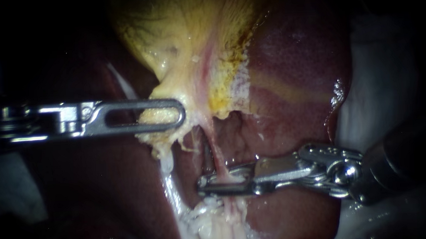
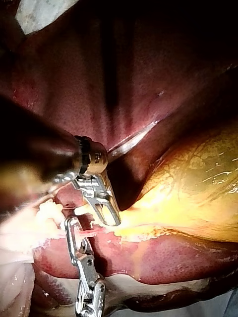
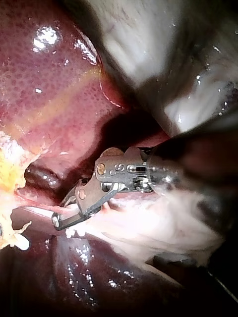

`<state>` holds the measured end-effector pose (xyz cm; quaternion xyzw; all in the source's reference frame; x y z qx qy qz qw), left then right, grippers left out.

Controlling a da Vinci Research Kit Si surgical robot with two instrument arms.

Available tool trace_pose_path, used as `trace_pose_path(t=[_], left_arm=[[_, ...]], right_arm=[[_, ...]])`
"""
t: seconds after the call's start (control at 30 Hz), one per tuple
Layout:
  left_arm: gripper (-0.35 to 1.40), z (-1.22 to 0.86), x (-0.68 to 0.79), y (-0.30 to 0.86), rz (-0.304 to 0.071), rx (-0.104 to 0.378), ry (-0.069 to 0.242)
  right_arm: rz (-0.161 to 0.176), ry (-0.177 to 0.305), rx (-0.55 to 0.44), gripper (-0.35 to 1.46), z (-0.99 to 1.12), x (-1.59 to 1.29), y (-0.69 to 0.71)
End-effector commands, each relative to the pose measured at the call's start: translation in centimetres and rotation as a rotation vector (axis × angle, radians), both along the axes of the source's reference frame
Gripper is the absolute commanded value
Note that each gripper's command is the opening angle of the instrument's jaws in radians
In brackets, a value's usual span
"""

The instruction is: Going back second clip right tube

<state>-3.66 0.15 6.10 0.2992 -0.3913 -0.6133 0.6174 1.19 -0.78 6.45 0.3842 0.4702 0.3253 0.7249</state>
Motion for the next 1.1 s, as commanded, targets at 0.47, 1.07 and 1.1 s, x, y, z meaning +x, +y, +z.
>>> trace_pose_path(t=[0.47,1.07,1.1], left_arm=[[-0.35,0.02,0.03,0.01,0.002,0.0,-0.001],[-0.35,0.04,0.06,0.02,0.005,0.0,-0.003],[-0.35,0.04,0.06,0.02,0.005,0.0,-0.003]], right_arm=[[-0.081,0.069,-0.364,0.5,0.04,0.07,0.02],[-0.157,0.13,-0.595,0.5,-0.41,-0.59,0.41],[-0.157,0.13,-0.603,0.5,-0.46,-0.62,0.46]])
